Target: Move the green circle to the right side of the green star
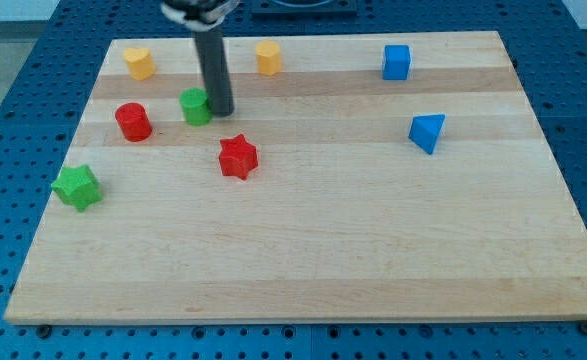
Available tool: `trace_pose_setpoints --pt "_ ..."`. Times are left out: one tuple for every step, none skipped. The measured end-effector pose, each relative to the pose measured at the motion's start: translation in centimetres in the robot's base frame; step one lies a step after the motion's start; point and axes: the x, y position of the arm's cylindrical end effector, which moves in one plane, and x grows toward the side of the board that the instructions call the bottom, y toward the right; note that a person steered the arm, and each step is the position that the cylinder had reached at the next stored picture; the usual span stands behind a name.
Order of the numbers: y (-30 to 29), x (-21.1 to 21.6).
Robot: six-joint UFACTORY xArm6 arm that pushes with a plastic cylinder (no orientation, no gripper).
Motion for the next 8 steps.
trace_pose_setpoints --pt "3.5 -3.3" --pt "-1.6 -4.2" --pt "-6.3 0.1" --pt "-6.5 5.1" --pt "-6.5 10.3" --pt "-2.8 9.0" --pt "-0.2 12.4" --pt "-0.3 13.4"
